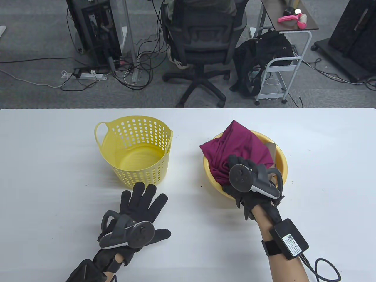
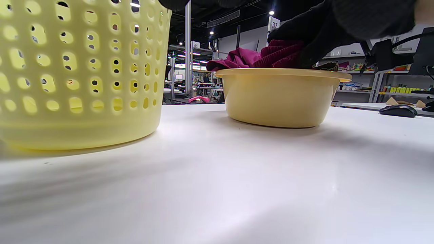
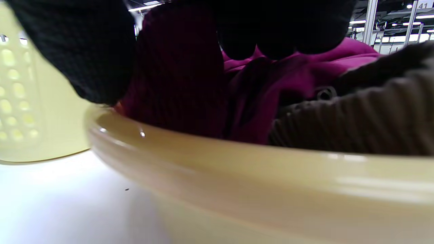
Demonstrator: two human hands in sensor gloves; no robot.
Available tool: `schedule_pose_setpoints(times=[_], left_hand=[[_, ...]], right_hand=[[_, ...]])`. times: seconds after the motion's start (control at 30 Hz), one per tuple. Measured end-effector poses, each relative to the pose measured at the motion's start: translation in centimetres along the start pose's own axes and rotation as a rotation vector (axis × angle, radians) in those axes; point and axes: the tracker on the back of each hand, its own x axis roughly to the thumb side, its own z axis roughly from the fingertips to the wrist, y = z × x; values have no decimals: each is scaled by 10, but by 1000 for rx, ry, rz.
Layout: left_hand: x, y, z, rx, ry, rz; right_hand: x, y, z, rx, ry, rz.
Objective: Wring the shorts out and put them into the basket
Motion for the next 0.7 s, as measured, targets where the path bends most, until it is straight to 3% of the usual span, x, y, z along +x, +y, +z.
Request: schedule_pose_setpoints(times=[0.43, 0.7], left_hand=[[-1, 1, 1, 1, 4, -3], [-2, 1, 1, -1, 5, -2]], right_hand=[[1, 3, -4, -51, 13, -2], [-6, -5, 0, -81, 58, -169]])
